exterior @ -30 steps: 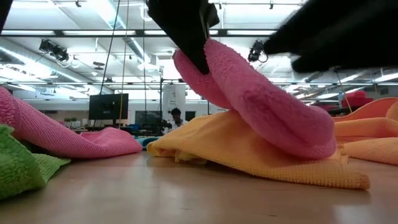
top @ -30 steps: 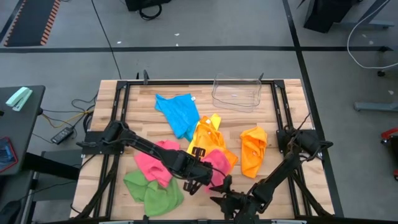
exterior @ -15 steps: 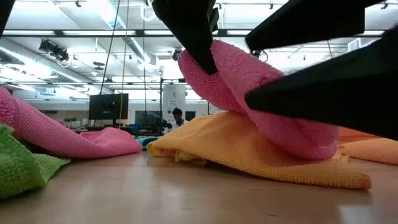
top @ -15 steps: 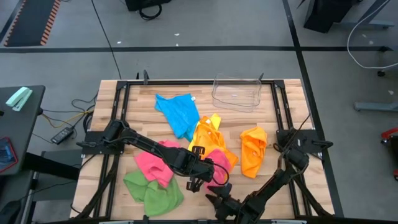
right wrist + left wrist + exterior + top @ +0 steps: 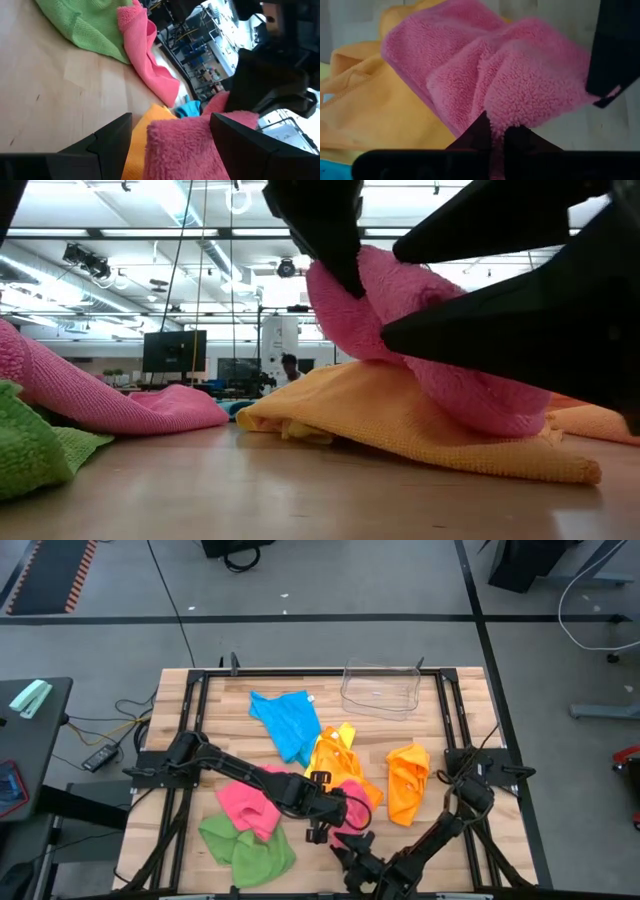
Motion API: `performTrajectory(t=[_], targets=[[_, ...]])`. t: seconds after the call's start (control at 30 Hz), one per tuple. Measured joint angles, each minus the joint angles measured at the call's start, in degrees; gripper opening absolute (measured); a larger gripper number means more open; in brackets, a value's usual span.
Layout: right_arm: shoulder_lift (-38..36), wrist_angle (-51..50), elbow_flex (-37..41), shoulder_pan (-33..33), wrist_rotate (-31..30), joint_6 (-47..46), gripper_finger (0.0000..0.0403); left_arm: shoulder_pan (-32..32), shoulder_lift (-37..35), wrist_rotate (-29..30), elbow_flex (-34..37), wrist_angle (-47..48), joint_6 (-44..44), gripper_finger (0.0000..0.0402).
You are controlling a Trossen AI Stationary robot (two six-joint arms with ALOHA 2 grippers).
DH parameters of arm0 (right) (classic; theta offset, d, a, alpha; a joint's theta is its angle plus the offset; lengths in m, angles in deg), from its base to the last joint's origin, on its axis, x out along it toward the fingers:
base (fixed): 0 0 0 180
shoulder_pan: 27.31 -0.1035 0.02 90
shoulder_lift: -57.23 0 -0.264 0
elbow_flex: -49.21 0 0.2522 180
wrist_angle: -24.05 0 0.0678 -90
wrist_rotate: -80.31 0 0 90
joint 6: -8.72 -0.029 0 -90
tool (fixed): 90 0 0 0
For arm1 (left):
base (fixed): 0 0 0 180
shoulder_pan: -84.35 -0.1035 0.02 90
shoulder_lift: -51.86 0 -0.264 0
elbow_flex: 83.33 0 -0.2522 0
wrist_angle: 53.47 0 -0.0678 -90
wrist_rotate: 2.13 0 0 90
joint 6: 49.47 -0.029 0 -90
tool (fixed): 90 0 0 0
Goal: Fold microfiber towels
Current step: Fold the top pink microfiber cloth
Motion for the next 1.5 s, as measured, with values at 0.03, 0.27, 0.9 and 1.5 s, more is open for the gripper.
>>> performTrajectory(t=[0.03,0.27,0.9,1.5], targets=[[0.0,0.17,0.0,0.12,-0.08,-0.04,0.0276,0.02,0.0,0.02,0.0,-0.2,0.0,0.0023],[0.24,-1.07,0.15,-0.24,-5.38,-0.72,0.0276,0.11,0.03,-0.02,0.0,-0.15,-0.01,0.0024],[-2.08,-18.61,0.07,-1.22,2.18,-23.19,0.024,0.87,0.04,-3.62,0.02,2.58,-3.01,0.0031],[-6.45,-33.84,0.2,0.15,14.9,-35.31,0.018,0.79,0.04,-3.61,0.02,3.67,-2.77,0.0034]])
